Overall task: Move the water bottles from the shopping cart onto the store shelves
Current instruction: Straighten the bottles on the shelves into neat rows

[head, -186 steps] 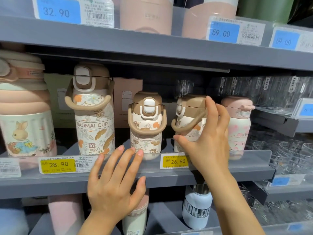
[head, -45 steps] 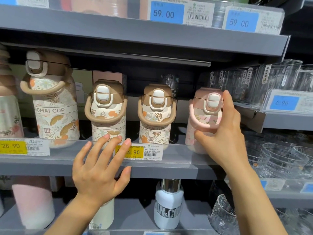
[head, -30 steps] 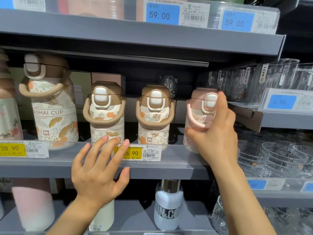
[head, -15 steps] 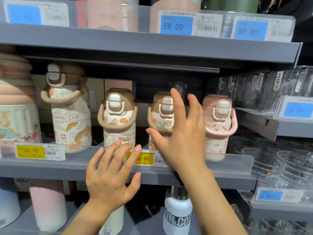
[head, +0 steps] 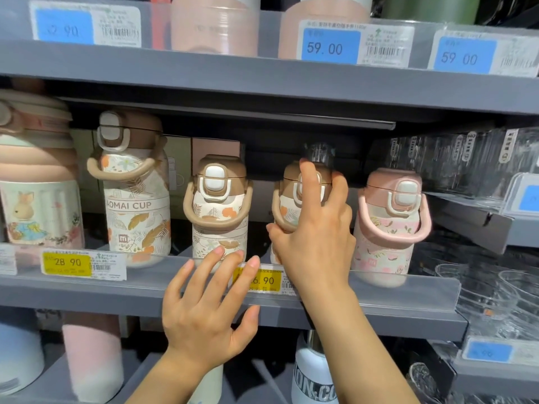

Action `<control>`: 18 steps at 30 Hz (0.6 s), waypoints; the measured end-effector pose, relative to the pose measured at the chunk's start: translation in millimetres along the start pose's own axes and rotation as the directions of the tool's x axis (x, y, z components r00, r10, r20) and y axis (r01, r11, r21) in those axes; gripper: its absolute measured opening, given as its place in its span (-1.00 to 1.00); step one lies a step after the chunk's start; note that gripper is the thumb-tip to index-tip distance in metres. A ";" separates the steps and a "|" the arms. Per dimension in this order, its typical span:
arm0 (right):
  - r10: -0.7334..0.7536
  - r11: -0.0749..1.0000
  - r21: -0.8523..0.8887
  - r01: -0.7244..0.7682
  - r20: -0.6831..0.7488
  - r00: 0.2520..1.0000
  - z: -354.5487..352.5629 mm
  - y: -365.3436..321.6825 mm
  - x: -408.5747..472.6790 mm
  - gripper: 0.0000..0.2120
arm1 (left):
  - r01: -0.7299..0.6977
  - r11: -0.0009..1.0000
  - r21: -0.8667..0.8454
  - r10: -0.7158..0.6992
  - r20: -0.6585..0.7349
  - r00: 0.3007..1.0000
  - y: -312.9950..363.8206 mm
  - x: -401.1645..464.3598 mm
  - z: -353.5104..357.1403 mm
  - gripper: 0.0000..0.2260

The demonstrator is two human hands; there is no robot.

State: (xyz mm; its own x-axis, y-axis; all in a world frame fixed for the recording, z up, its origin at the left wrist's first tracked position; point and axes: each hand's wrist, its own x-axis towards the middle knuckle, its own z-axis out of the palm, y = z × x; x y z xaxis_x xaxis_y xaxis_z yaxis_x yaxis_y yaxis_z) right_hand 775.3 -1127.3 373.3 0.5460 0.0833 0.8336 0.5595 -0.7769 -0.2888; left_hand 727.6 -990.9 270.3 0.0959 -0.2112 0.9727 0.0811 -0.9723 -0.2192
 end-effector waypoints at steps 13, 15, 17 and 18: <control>0.027 0.999 -0.032 -0.027 -0.012 1.000 -1.3 -1.1 0.8 -0.09 | 0.017 0.999 -0.051 -0.010 0.123 0.992 -2.6 1.1 -10.3 -0.58; 0.024 0.999 -0.042 -0.023 0.016 1.000 -3.4 -1.7 1.1 -0.09 | 0.021 0.995 -0.093 -0.005 0.170 0.985 -3.0 1.5 -16.8 -0.57; 0.031 0.998 -0.057 -0.029 0.039 0.999 -5.5 -1.9 1.9 -0.09 | 0.044 0.992 -0.114 -0.023 0.181 0.983 -7.7 0.9 -24.6 -0.57; 0.042 0.997 -0.061 -0.040 0.038 0.998 -6.8 -2.7 1.5 -0.08 | 0.065 0.993 -0.103 -0.047 0.174 0.984 -13.9 -0.5 -28.6 -0.57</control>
State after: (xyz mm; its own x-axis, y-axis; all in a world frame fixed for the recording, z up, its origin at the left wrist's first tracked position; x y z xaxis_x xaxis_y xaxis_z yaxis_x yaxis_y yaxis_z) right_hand 770.3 -1129.3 378.6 0.5927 0.0742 0.8020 0.4980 -0.8164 -0.2925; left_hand 698.1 -980.2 275.0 0.2629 -0.1452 0.9538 -0.0150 -0.9891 -0.1464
